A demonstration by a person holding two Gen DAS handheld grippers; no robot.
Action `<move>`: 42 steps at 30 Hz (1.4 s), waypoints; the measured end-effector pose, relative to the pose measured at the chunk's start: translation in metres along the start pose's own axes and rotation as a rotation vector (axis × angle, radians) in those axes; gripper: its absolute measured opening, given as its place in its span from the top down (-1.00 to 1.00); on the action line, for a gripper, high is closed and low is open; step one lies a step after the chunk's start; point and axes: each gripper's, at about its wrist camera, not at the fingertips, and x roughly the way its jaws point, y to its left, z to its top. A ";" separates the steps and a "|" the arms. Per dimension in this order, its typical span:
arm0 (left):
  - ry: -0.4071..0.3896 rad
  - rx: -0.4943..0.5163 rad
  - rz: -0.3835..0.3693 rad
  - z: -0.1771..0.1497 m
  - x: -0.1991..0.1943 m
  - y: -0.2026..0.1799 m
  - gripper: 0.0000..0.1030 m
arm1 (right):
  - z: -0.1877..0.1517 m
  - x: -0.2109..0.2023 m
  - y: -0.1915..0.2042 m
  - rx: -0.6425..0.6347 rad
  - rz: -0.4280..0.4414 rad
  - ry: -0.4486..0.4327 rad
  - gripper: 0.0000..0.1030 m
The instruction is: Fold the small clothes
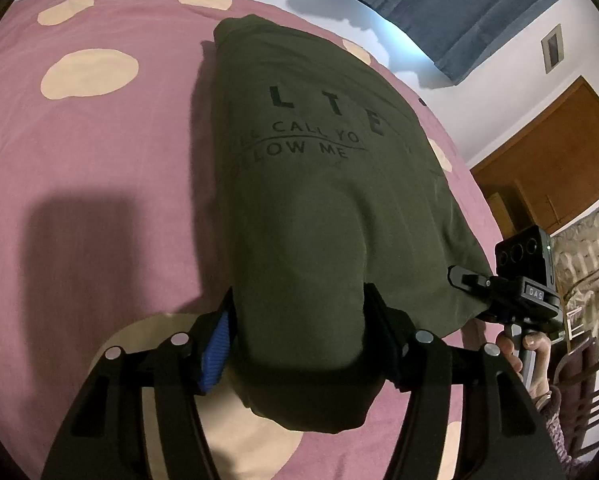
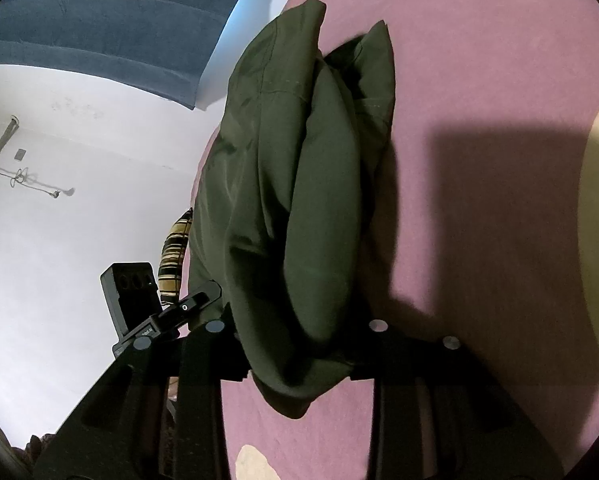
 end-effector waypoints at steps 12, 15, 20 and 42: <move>-0.101 0.034 -0.160 0.012 -0.045 0.012 -0.60 | 0.012 -0.034 0.020 -0.097 -0.091 -0.059 -0.53; -0.123 0.012 -0.134 0.032 -0.043 0.023 -0.63 | 0.034 -0.037 0.016 -0.073 -0.084 -0.096 -0.60; -0.102 0.004 -0.085 0.075 -0.010 0.036 -0.63 | 0.088 -0.010 0.000 -0.018 -0.070 -0.091 -0.60; -0.034 0.010 0.040 0.120 0.057 0.043 -0.27 | 0.150 0.051 -0.019 0.006 -0.070 -0.031 0.58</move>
